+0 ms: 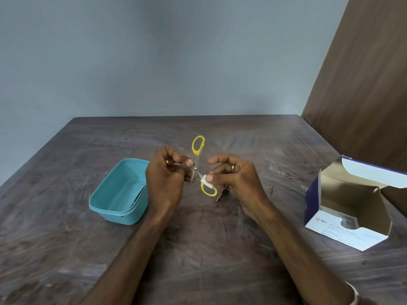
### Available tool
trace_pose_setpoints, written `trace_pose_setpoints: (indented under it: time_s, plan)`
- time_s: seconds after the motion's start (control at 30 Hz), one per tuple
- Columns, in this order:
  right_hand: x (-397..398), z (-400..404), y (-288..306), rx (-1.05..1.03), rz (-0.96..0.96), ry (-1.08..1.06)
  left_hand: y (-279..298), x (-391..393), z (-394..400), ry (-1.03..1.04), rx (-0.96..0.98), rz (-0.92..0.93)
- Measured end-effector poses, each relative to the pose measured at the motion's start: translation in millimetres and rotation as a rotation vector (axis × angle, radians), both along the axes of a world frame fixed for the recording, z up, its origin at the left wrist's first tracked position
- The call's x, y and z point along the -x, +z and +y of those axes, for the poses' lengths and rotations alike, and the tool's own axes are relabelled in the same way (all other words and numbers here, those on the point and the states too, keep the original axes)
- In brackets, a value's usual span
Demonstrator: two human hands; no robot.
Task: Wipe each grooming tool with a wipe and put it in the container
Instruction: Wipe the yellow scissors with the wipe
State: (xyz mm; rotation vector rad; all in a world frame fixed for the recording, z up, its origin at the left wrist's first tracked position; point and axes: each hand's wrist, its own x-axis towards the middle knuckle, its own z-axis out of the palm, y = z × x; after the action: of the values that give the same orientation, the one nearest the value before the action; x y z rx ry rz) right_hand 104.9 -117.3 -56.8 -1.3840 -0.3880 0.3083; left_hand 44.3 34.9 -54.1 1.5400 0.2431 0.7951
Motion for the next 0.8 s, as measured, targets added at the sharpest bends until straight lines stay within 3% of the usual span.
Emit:
trace_pose_setpoints:
  time_s: [0.23,0.4,0.57,0.8]
  plan:
    - [-2.8,-3.2,0.5,0.038,0.011,0.032,5.9,2.6,-0.5,0.021,0.004,-0.011]
    - [-6.4,-5.2,0.4,-0.082,-0.05,-0.182,0.4,-0.1,-0.8,-0.053,0.0,0.034]
    - [-6.3,-7.5,-2.6,0.013,-0.391,-0.343,-2.4,-1.9,-6.3,-0.188,-0.051,0.148]
    - [-16.6,-9.3,-16.2,0.316,-0.84,-0.283,1.3,2.2,-5.4,-0.229,-0.152,0.208]
